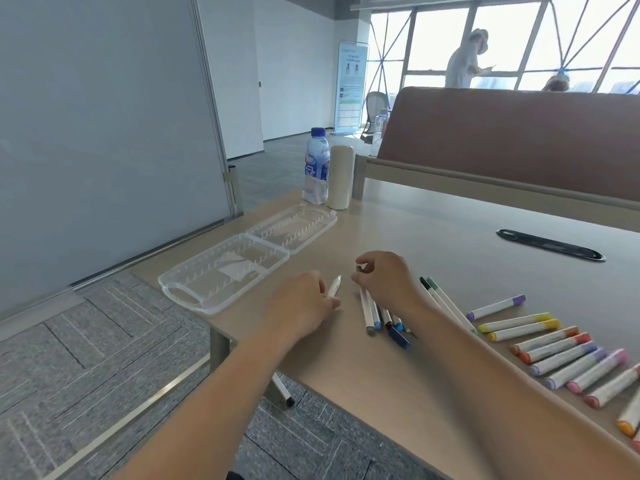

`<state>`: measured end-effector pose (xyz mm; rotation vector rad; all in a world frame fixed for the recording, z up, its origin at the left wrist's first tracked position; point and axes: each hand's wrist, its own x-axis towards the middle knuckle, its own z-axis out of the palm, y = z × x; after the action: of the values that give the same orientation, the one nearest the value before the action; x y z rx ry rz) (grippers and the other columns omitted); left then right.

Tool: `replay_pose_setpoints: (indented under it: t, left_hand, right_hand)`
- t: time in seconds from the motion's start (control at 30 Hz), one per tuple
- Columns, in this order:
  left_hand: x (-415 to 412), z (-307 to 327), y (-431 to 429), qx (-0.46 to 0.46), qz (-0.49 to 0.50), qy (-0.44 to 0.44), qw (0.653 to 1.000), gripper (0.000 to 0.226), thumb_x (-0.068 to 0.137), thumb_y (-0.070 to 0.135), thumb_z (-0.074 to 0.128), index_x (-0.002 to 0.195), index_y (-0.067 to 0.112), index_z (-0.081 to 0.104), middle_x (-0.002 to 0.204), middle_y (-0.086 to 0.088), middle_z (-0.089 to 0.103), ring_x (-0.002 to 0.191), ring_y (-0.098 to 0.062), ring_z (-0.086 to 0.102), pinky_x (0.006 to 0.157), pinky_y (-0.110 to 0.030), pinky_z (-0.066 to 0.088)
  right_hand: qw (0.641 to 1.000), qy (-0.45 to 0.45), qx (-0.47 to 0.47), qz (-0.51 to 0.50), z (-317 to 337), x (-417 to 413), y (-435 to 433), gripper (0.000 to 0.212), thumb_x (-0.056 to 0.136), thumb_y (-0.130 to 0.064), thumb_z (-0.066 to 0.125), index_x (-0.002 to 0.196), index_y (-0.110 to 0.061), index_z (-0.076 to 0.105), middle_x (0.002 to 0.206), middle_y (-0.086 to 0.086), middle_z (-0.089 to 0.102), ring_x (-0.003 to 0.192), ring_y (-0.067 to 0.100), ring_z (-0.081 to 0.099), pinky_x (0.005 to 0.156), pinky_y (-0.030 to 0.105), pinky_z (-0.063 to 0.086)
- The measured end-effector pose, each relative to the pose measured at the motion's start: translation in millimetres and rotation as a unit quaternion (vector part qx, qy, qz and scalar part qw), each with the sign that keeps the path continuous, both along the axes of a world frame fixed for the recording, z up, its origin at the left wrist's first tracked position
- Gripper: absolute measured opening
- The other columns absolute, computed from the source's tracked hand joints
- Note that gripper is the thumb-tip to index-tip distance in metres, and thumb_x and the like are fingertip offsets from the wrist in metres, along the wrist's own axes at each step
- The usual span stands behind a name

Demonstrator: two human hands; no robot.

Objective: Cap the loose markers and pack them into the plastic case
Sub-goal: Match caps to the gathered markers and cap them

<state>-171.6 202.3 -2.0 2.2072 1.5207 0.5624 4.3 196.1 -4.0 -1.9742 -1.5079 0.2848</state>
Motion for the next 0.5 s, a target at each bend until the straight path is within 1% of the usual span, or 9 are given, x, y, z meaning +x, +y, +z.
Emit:
replay_pose_setpoints:
  t: [0.07, 0.13, 0.2, 0.27, 0.3, 0.33, 0.37, 0.43, 0.5]
  left_hand:
    - [5.0, 0.6, 0.4, 0.022, -0.006, 0.039, 0.999, 0.027, 0.084, 0.039, 0.072, 0.094, 0.016, 0.063, 0.096, -0.003, 0.063, 0.091, -0.023, 0.06, 0.078, -0.034, 0.048]
    - [8.4, 2.1, -0.4, 0.043, -0.009, 0.07, 0.997, 0.022, 0.087, 0.033, 0.068, 0.097, 0.013, 0.065, 0.1, -0.007, 0.065, 0.096, -0.027, 0.061, 0.078, -0.034, 0.046]
    - [9.5, 4.4, -2.5, 0.05, -0.011, 0.089, 0.995, 0.02, 0.092, 0.028, 0.06, 0.101, 0.011, 0.065, 0.105, -0.009, 0.065, 0.099, -0.028, 0.06, 0.079, -0.033, 0.044]
    - [8.5, 8.1, -6.6, 0.052, -0.013, 0.092, 0.994, 0.019, 0.095, 0.024, 0.054, 0.1, 0.009, 0.065, 0.102, -0.011, 0.065, 0.095, -0.028, 0.061, 0.073, -0.032, 0.041]
    - [6.9, 9.5, -8.8, 0.048, -0.01, 0.073, 0.996, 0.017, 0.094, 0.022, 0.053, 0.095, 0.01, 0.065, 0.098, -0.011, 0.066, 0.088, -0.026, 0.061, 0.069, -0.031, 0.041]
    - [4.6, 10.9, -11.0, 0.034, -0.006, 0.034, 0.999, 0.013, 0.092, 0.021, 0.053, 0.089, 0.013, 0.063, 0.092, -0.01, 0.067, 0.08, -0.023, 0.061, 0.063, -0.031, 0.041]
    - [2.2, 12.1, -14.1, 0.012, -0.004, -0.024, 1.0, 0.011, 0.091, 0.022, 0.055, 0.084, 0.016, 0.061, 0.085, -0.007, 0.068, 0.072, -0.019, 0.061, 0.059, -0.03, 0.042]
    - [-2.5, 14.5, -22.2, -0.057, -0.022, -0.15, 0.987, 0.008, 0.091, 0.022, 0.058, 0.085, 0.019, 0.063, 0.073, -0.001, 0.071, 0.066, -0.015, 0.066, 0.062, -0.03, 0.05]
    - [-5.5, 17.8, -33.5, -0.123, -0.058, -0.241, 0.961, 0.007, 0.092, 0.019, 0.061, 0.091, 0.018, 0.068, 0.074, -0.002, 0.074, 0.067, -0.015, 0.069, 0.065, -0.03, 0.054]
  right_hand:
    - [1.0, -0.025, -0.01, 0.002, 0.4, 2.4, -1.2, 0.032, 0.084, -0.032, 0.07, 0.116, -0.027, 0.068, 0.103, -0.004, 0.066, 0.099, 0.018, 0.061, 0.088, 0.034, 0.049]
    - [1.0, -0.029, -0.004, -0.003, 0.4, 4.5, -3.1, 0.03, 0.084, -0.029, 0.07, 0.113, -0.026, 0.068, 0.103, -0.004, 0.064, 0.099, 0.019, 0.06, 0.085, 0.033, 0.048]
    - [1.0, -0.009, 0.006, -0.01, 2.4, 6.5, -8.2, 0.023, 0.085, -0.027, 0.067, 0.108, -0.026, 0.069, 0.1, -0.006, 0.064, 0.097, 0.018, 0.06, 0.083, 0.032, 0.046]
    - [0.999, 0.027, 0.018, -0.011, 6.9, 7.2, -18.3, 0.014, 0.086, -0.027, 0.066, 0.1, -0.027, 0.069, 0.093, -0.009, 0.064, 0.09, 0.016, 0.059, 0.078, 0.029, 0.043]
    - [0.999, 0.035, 0.025, -0.012, 8.9, 8.0, -24.2, 0.008, 0.086, -0.027, 0.065, 0.094, -0.028, 0.069, 0.09, -0.01, 0.065, 0.087, 0.015, 0.06, 0.075, 0.029, 0.043]
    - [0.999, 0.041, 0.032, -0.007, 11.1, 9.3, -30.8, 0.004, 0.086, -0.026, 0.065, 0.086, -0.028, 0.068, 0.086, -0.009, 0.067, 0.084, 0.015, 0.061, 0.073, 0.03, 0.045]
    - [0.999, 0.038, 0.035, 0.0, 13.4, 10.4, -38.0, 0.009, 0.087, -0.025, 0.064, 0.079, -0.028, 0.066, 0.081, -0.008, 0.067, 0.08, 0.015, 0.061, 0.071, 0.031, 0.047]
    - [0.999, 0.012, 0.023, 0.019, 17.0, 13.7, -54.0, 0.021, 0.088, -0.024, 0.064, 0.068, -0.029, 0.061, 0.072, -0.007, 0.063, 0.071, 0.015, 0.058, 0.065, 0.03, 0.045]
    - [0.999, -0.019, -0.002, 0.028, 19.3, 17.0, -70.7, 0.026, 0.088, -0.022, 0.064, 0.064, -0.029, 0.057, 0.069, -0.007, 0.06, 0.068, 0.014, 0.055, 0.061, 0.028, 0.042]
